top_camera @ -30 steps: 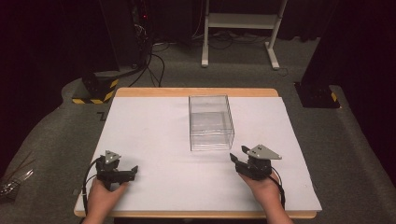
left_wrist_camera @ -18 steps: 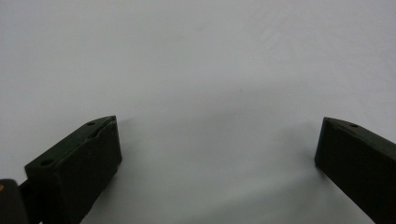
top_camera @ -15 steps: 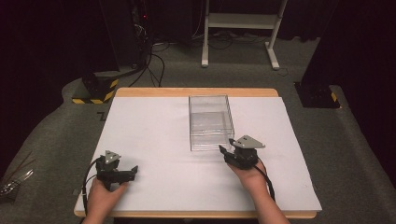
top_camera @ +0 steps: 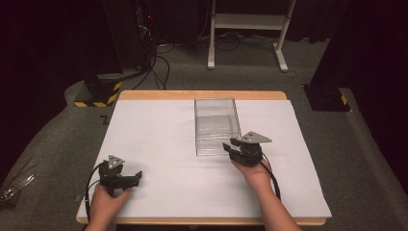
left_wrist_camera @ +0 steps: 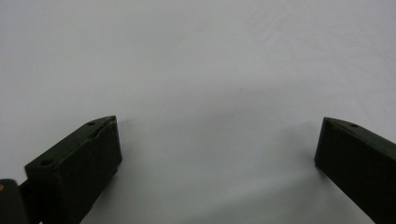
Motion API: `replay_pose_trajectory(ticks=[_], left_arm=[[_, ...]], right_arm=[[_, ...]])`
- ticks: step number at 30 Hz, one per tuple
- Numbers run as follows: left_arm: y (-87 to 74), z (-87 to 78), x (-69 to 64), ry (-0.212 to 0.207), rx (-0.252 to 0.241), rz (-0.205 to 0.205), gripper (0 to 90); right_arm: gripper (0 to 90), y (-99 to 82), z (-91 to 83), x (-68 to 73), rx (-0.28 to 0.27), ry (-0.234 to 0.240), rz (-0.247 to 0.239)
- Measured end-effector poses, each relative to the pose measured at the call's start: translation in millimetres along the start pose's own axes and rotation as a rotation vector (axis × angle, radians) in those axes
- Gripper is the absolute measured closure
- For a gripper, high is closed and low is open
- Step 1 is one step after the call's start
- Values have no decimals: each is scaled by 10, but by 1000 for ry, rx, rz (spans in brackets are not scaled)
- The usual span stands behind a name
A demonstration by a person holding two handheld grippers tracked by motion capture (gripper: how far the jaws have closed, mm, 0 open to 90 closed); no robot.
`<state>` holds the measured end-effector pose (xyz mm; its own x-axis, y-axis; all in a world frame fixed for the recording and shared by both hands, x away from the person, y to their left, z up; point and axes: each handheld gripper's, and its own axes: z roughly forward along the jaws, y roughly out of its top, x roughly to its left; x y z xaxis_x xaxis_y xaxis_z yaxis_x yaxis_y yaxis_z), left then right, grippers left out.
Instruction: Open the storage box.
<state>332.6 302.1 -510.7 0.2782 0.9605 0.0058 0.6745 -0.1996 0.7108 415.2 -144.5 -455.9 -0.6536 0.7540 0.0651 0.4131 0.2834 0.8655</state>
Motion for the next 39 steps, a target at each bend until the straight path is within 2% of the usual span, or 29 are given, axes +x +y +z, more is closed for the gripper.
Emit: replay_pose_trajectory(ticks=[14,19,24,39], left_arm=[[0,-1,-1,1,0,0,5],[-1,-1,-1,1,0,0,5],[-1,-1,-1,1,0,0,5],[-1,-1,-1,1,0,0,5]], right_arm=[[636,40,66,-85,-14,72,1],[655,35,97,-125,-21,112,10],[727,27,123,-135,-28,154,5],[773,2,106,-132,-40,179,11]])
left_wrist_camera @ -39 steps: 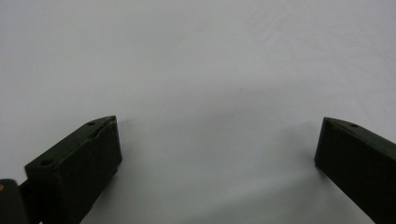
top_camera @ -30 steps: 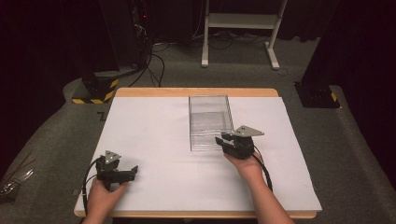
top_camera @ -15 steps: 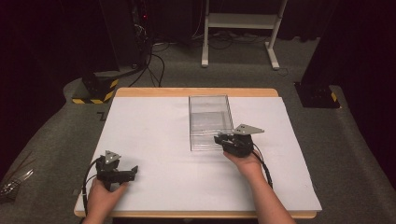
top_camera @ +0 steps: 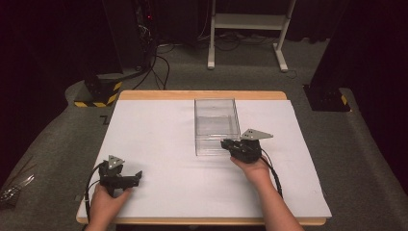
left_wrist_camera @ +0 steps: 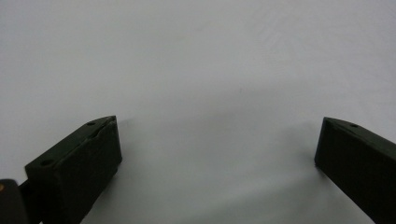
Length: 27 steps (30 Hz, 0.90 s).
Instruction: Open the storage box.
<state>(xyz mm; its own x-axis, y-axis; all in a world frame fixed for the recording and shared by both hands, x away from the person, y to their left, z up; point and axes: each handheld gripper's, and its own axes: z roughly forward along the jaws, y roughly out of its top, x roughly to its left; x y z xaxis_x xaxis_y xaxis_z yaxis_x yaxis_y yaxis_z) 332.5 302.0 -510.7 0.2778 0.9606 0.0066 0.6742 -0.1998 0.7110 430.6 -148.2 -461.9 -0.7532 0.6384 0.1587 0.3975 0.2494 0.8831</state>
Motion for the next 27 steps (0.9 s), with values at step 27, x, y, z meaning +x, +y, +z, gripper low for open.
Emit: replay_pose_trajectory(ticks=[27], left_arm=[[0,0,0,0,0,1,6]], right_arm=[[696,-29,35,15,-31,50,19]])
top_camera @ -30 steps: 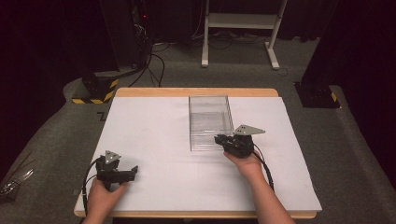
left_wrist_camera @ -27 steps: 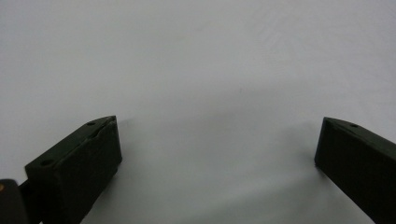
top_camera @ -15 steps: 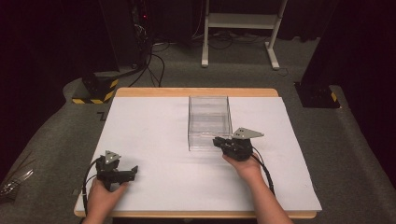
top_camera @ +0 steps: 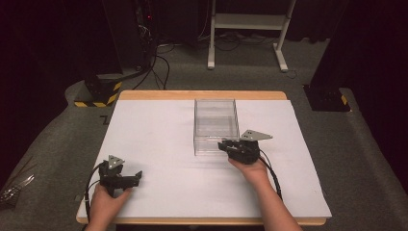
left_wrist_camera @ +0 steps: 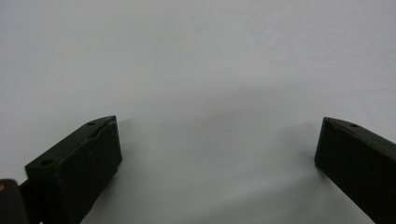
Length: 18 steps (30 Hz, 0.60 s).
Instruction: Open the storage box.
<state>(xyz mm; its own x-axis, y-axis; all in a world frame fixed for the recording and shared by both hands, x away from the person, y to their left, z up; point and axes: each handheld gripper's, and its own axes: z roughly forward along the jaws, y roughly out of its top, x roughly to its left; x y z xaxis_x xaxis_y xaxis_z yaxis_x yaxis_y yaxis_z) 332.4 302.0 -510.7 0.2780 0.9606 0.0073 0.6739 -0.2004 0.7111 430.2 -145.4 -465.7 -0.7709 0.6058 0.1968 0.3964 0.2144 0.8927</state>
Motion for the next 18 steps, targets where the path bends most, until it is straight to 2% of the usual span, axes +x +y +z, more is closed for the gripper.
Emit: replay_pose_trajectory(ticks=[1,2,6,18], left_arm=[[0,0,0,0,0,0,6],[0,0,0,0,0,0,6],[-1,0,-1,0,0,0,6],[-1,0,-1,0,0,-1,6]], right_arm=[[696,0,0,0,0,0,0],[742,0,-1,-9,0,3,-2],[780,-1,-20,-28,-1,32,-9],[810,-43,-95,-17,4,48,-34]])
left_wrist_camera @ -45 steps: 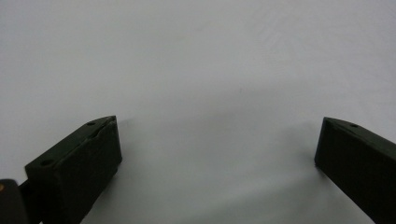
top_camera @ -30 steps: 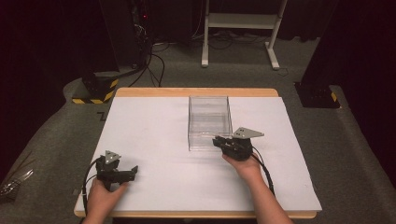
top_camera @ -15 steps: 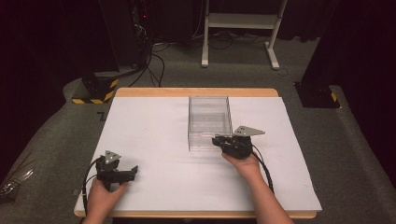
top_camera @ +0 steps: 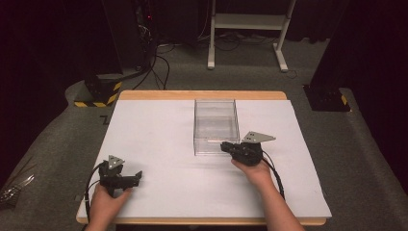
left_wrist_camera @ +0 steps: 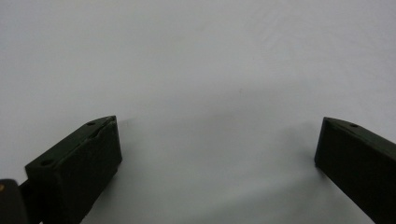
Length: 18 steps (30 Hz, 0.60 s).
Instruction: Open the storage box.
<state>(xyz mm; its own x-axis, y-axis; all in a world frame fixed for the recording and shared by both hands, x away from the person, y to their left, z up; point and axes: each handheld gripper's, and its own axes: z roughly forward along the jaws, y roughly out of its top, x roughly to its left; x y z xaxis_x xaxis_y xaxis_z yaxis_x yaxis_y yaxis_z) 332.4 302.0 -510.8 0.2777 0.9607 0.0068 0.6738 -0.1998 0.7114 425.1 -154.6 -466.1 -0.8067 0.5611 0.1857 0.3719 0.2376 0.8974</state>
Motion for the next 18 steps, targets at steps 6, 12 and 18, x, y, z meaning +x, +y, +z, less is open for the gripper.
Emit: replay_pose_trajectory(ticks=[6,12,18], left_arm=[[0,0,0,0,0,0,6],[0,0,0,0,0,0,6],[0,0,0,0,0,0,6]], right_arm=[[818,-43,-42,40,-11,9,-7],[822,-83,-85,88,-17,18,-14],[825,-112,-121,131,-19,22,-17]])
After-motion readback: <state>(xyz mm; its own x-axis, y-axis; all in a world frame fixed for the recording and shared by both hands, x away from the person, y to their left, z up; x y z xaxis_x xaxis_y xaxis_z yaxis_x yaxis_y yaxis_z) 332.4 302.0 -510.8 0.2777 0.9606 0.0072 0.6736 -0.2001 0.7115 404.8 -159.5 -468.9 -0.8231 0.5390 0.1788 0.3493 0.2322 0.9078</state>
